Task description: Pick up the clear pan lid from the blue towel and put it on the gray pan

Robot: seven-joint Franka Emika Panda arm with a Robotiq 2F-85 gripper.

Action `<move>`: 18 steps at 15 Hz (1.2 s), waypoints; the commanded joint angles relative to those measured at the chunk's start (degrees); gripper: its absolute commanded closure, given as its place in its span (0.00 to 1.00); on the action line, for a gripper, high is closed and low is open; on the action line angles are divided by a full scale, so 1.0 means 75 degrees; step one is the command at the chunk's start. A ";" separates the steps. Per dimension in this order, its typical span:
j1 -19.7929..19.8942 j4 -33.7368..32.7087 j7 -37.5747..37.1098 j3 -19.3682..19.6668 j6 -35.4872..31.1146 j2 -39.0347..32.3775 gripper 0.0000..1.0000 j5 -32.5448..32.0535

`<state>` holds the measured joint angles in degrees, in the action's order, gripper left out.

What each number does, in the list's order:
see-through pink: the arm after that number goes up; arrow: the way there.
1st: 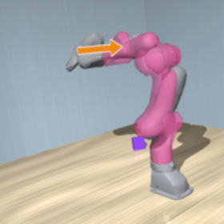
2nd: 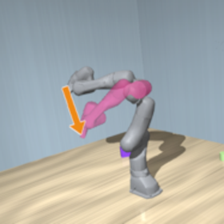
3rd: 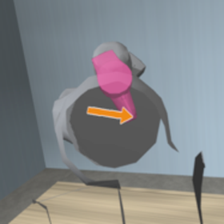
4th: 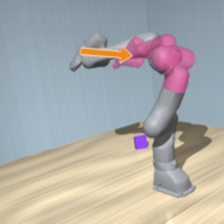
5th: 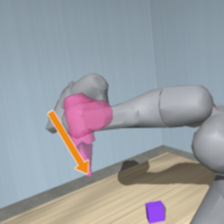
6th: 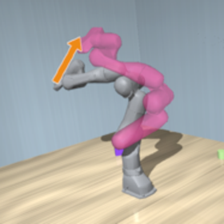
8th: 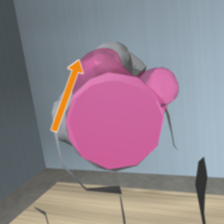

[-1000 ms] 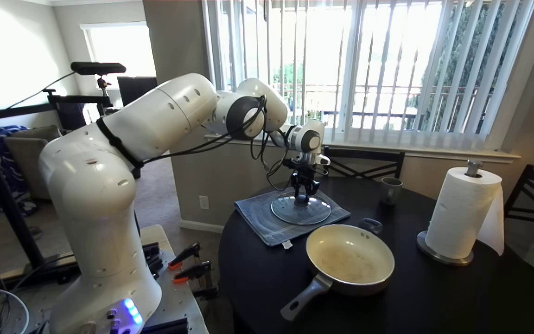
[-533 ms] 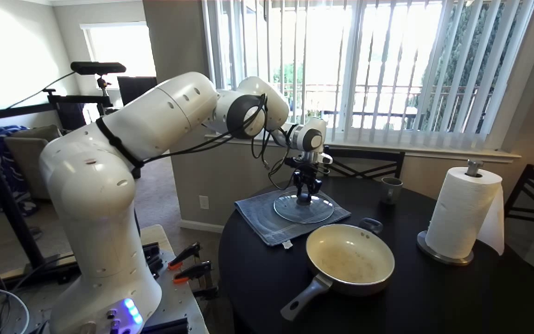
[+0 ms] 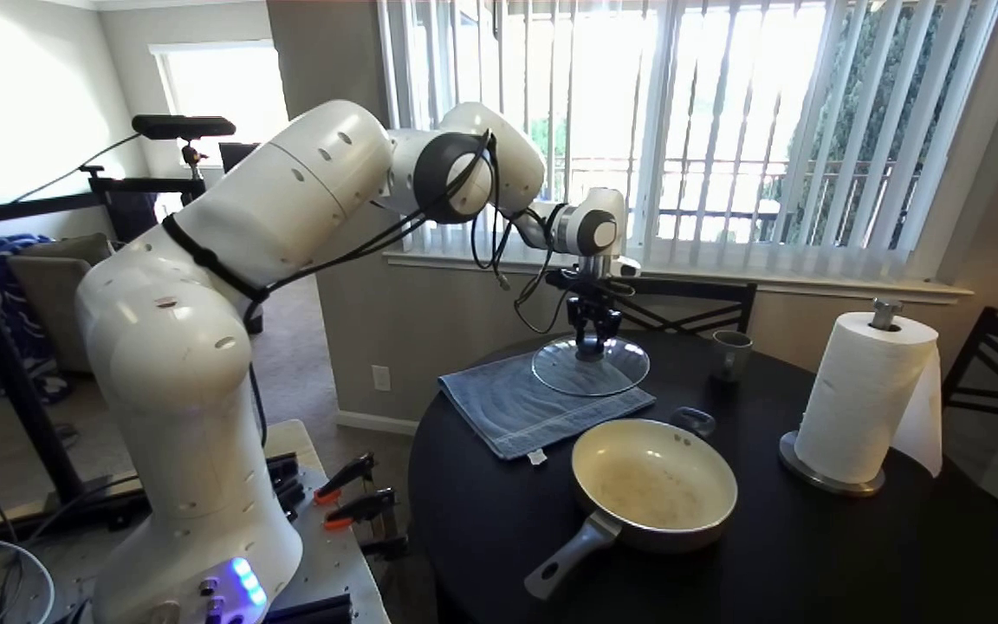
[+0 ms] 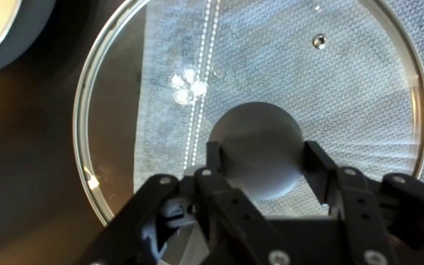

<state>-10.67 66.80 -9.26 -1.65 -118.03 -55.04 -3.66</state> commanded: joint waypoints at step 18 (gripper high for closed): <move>0.2317 0.4200 0.0120 0.0638 -0.0952 0.2571 0.68 0.1282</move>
<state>4.73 92.68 -9.82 2.86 -123.68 -40.51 3.15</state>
